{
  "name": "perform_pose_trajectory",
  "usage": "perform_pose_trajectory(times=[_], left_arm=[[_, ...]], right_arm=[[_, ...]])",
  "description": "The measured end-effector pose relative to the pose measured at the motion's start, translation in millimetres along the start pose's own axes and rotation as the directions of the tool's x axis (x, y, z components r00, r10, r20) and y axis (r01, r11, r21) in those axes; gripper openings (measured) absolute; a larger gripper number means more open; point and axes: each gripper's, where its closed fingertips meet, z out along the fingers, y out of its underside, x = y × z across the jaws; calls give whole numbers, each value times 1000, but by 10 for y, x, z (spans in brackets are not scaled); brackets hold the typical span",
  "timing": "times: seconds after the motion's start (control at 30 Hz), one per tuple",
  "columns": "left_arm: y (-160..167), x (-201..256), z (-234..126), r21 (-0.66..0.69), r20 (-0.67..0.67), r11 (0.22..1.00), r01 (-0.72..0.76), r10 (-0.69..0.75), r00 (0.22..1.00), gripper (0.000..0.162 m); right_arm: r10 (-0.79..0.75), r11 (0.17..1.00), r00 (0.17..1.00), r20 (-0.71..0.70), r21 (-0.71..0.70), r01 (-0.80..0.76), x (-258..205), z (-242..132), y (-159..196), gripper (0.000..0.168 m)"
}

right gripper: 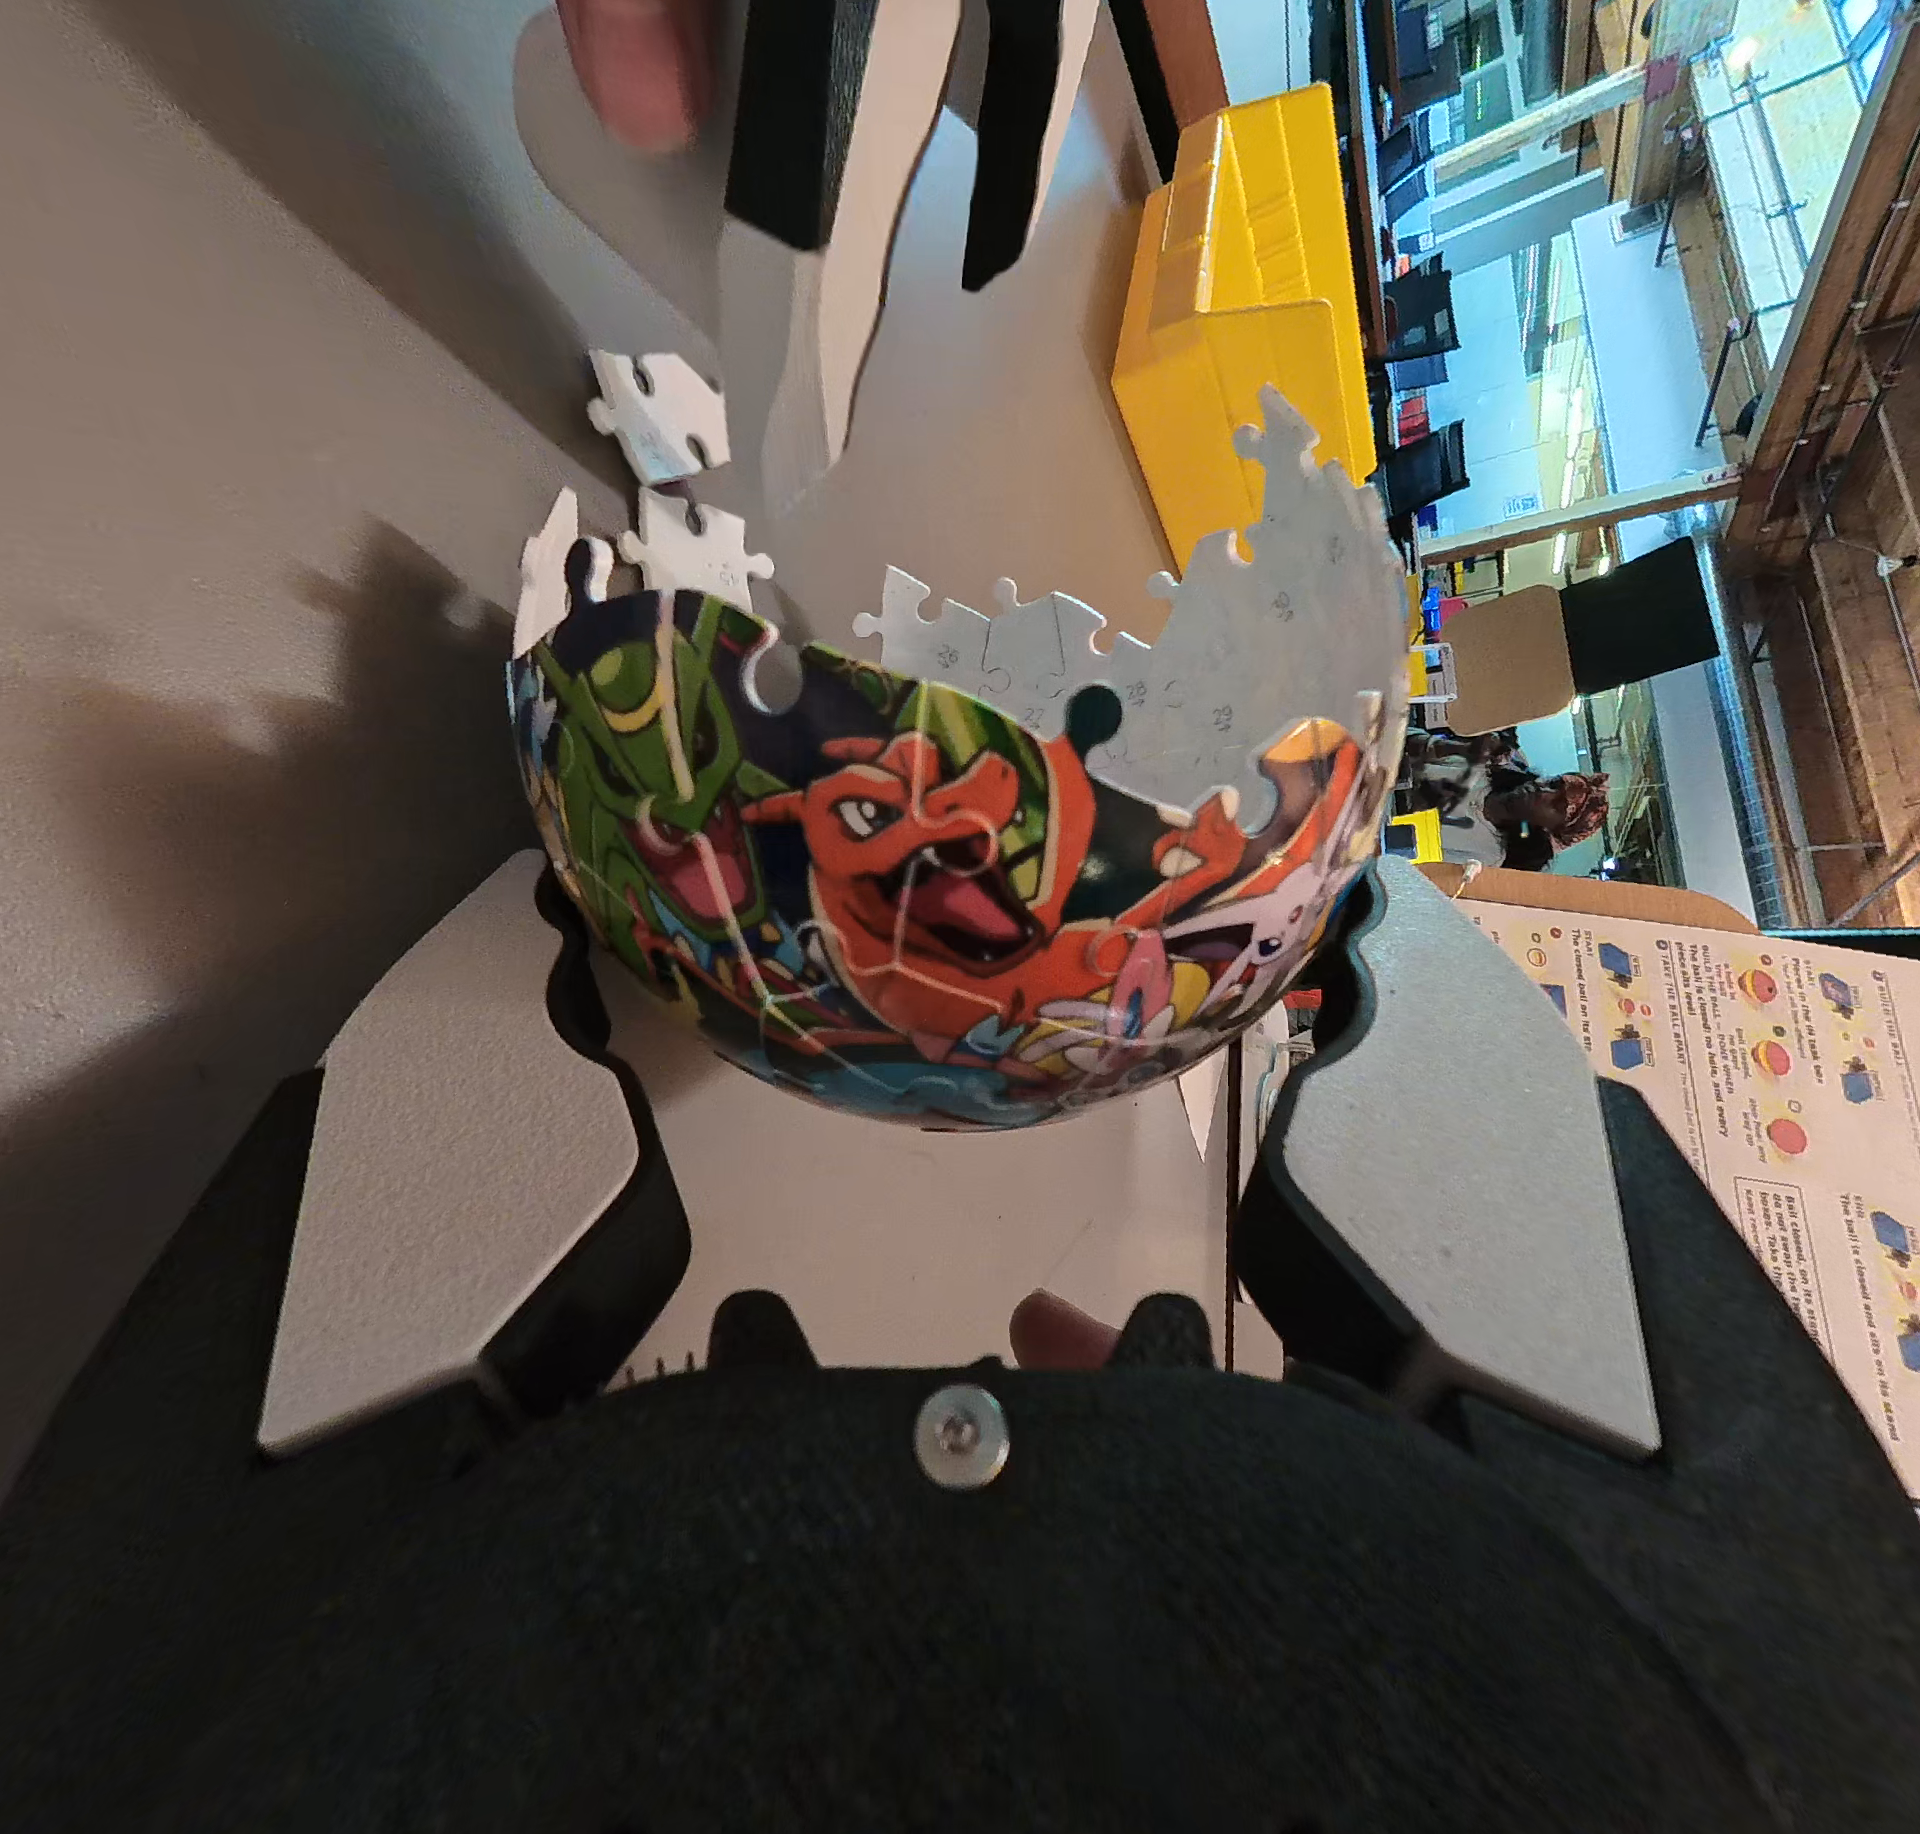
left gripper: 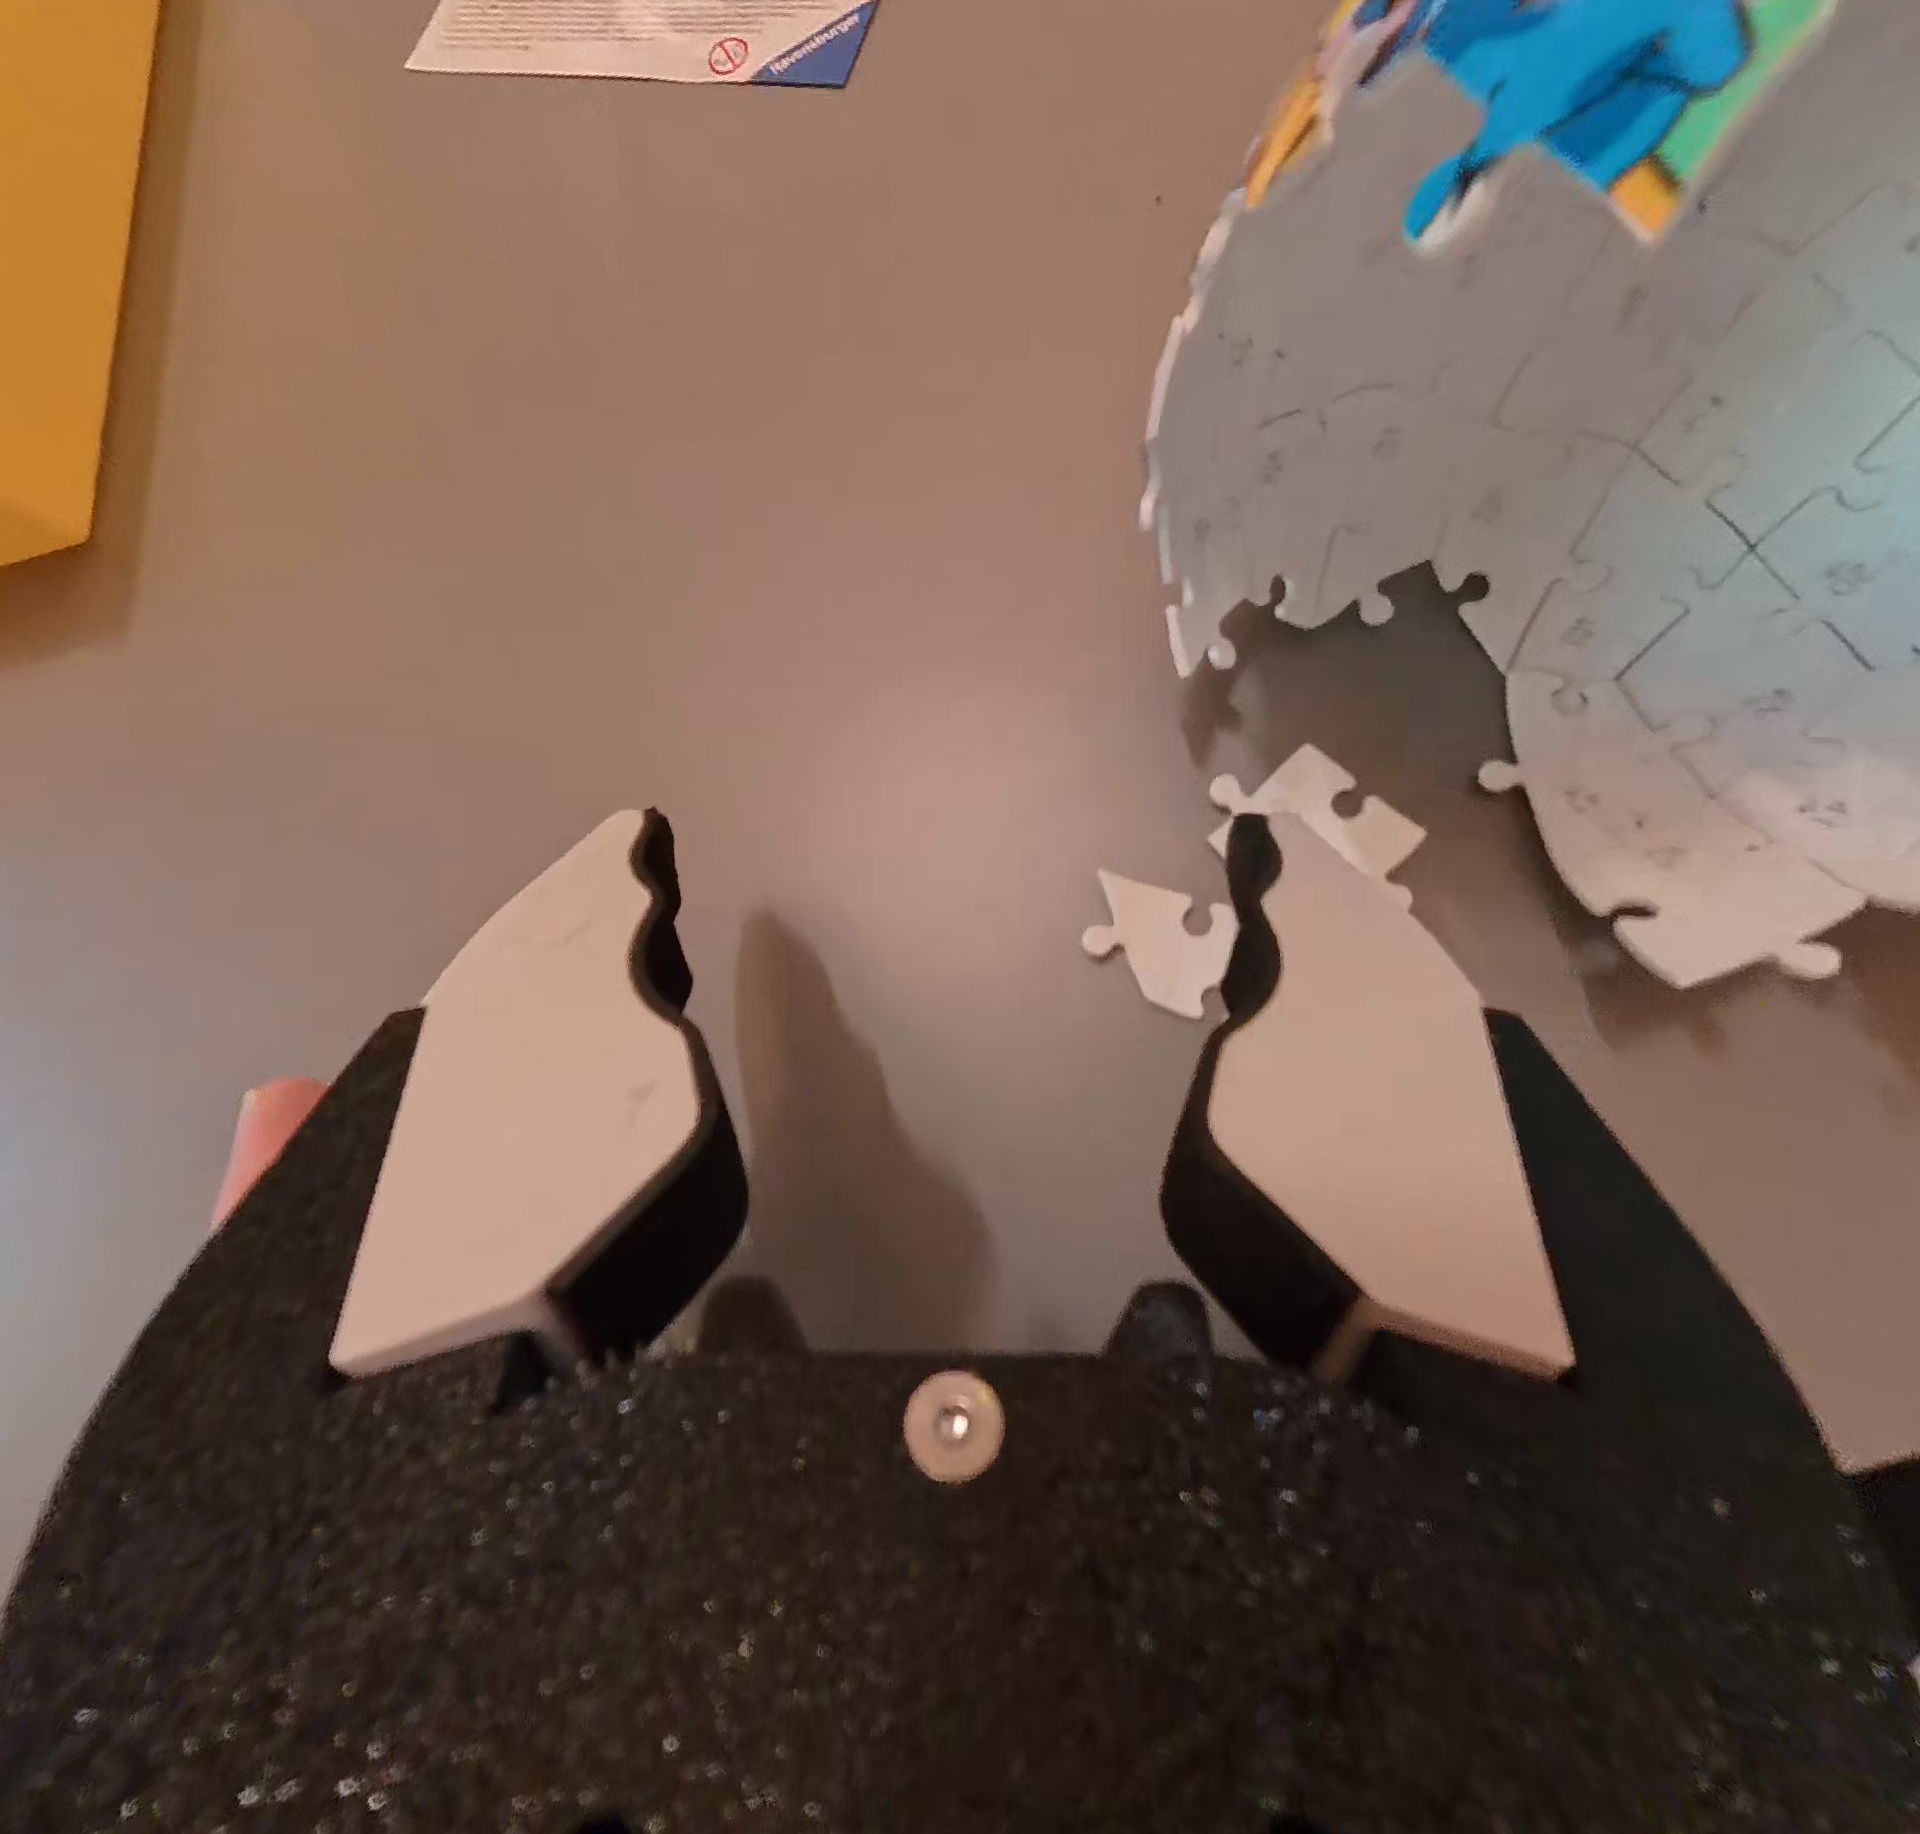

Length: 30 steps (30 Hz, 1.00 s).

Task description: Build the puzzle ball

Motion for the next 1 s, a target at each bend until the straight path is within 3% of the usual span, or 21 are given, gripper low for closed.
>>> perform_pose_trajectory(times=[0.33,0.53,0.7,0.77,0.83,1.0], left_arm=[[28,184,23,-75,-7,975,-208,208,978,98],[-75,337,84,-37,-37,988,-150,149,988,98],[-133,195,-15,35,-63,999,-35,37,997,94],[-48,219,-27,8,-120,999,-48,49,992,87],[26,328,-20,-15,-184,998,-65,61,981,67],[0,476,47,22,-162,992,-128,130,978,68]], right_arm=[[-7,1000,1000,0,-4,7,0,1,-3,134],[-6,1000,1000,1,-2,6,1,2,-2,134],[-3,1000,1000,1,-9,3,8,-5,29,134],[-4,1000,1000,1,-9,4,8,-4,28,134],[-5,1000,1000,2,-9,5,8,-3,27,134],[-5,1000,1000,2,-11,5,9,-3,27,134]])
